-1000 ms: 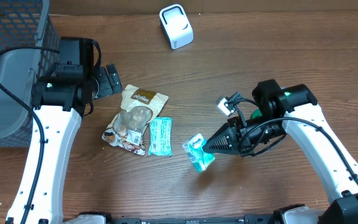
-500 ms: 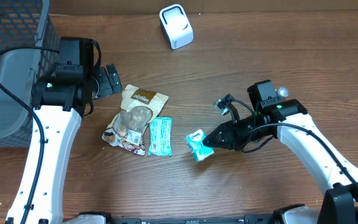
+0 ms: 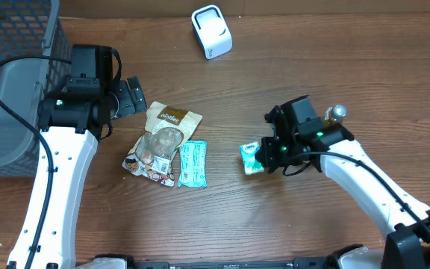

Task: Scan the item barcode
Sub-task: 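Carry the Kleenex pack up to the white scanner with the right gripper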

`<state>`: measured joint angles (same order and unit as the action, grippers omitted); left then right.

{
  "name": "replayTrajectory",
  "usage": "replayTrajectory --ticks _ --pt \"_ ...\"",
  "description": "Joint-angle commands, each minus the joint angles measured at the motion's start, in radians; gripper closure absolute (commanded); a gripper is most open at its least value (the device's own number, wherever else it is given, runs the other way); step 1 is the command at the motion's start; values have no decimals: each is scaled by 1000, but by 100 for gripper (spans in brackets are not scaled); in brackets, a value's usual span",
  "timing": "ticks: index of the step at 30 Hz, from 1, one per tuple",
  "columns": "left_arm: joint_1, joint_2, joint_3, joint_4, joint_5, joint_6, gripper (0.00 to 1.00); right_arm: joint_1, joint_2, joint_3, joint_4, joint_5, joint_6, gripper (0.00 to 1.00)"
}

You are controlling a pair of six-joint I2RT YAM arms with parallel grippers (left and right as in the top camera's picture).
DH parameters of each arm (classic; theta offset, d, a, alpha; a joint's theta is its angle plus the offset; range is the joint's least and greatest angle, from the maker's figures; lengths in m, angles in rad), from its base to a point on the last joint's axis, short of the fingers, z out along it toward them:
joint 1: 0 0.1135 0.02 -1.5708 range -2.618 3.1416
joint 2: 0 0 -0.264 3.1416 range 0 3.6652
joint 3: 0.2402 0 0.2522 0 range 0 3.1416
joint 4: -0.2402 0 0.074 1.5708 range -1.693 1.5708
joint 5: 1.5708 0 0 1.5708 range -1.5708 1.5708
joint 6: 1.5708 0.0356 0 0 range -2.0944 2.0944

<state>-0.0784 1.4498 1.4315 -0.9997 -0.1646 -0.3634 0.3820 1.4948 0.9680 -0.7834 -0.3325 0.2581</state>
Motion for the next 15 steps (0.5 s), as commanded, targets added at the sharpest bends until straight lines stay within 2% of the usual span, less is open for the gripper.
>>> replayTrajectory --ticks 1,10,15 --pt "0 -4 11 2 1 0 0 24 -11 152 -55 95 57 97" --pt "0 -4 11 2 1 1 0 31 78 694 -413 221 0 97" --pt "0 -4 11 2 1 1 0 45 189 903 -439 336 -74 96"
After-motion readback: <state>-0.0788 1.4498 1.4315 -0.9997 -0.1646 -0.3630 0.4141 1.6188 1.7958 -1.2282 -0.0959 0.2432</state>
